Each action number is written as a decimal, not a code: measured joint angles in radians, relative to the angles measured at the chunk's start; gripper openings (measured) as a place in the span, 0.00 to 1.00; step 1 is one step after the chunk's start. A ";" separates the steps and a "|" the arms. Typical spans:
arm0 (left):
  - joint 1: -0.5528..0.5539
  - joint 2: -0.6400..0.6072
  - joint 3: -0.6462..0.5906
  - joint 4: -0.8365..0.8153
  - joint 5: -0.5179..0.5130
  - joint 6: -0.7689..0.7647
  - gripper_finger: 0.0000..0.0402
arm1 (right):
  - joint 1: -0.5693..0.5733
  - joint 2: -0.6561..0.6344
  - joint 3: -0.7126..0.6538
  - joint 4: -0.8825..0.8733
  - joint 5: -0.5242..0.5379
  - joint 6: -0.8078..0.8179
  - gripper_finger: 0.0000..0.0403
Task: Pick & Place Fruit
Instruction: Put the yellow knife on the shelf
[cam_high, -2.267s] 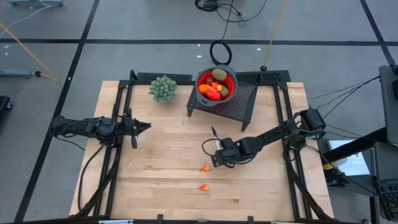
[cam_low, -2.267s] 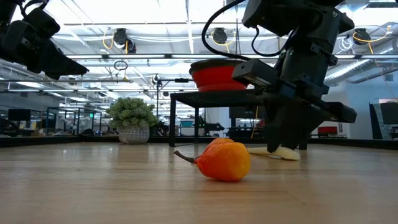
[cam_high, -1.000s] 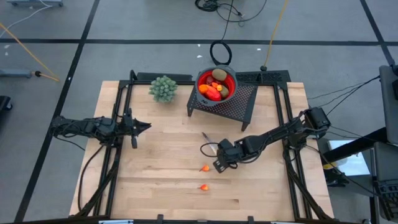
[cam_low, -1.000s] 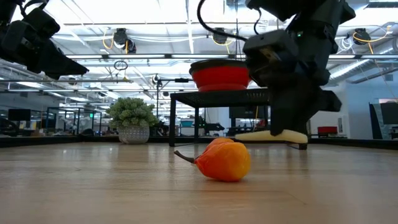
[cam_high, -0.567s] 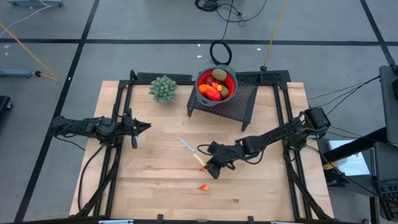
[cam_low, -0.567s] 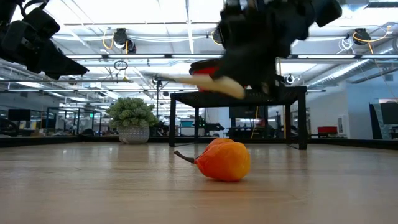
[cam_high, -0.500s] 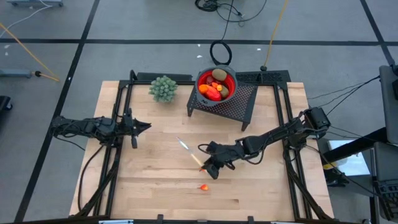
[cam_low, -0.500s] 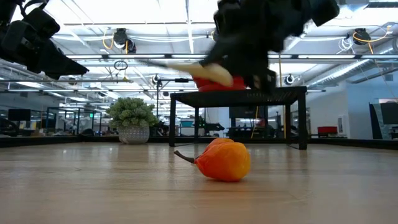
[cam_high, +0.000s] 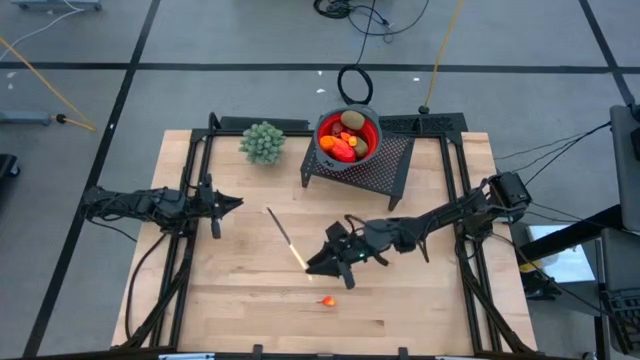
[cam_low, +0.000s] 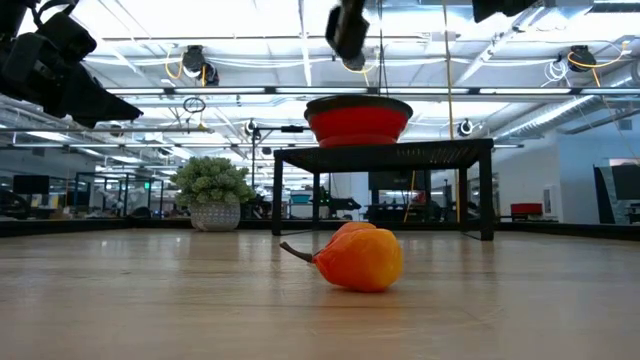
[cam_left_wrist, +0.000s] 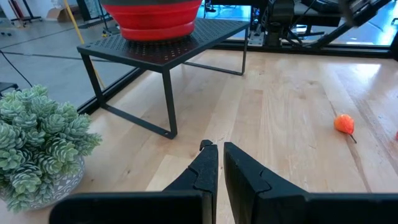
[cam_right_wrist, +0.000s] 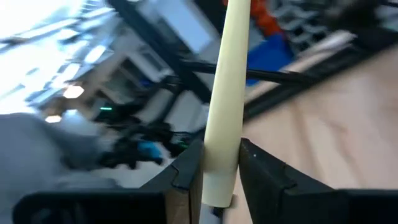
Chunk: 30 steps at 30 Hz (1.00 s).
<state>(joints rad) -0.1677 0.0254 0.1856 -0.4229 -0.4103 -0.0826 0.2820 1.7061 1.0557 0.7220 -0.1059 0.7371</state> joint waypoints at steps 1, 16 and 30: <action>0.000 0.000 0.000 0.000 0.000 0.000 0.06 | -0.002 0.000 0.000 0.028 -0.025 0.000 0.20; 0.000 0.000 0.000 0.000 0.020 -0.001 0.06 | -0.039 -0.001 0.000 0.214 -0.160 0.071 0.21; 0.000 0.000 0.000 0.000 0.019 0.001 0.06 | -0.031 -0.006 0.000 -0.107 -0.002 0.183 0.20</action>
<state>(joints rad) -0.1677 0.0254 0.1856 -0.4229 -0.3908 -0.0812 0.2507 1.7006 1.0557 0.6147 -0.1076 0.9199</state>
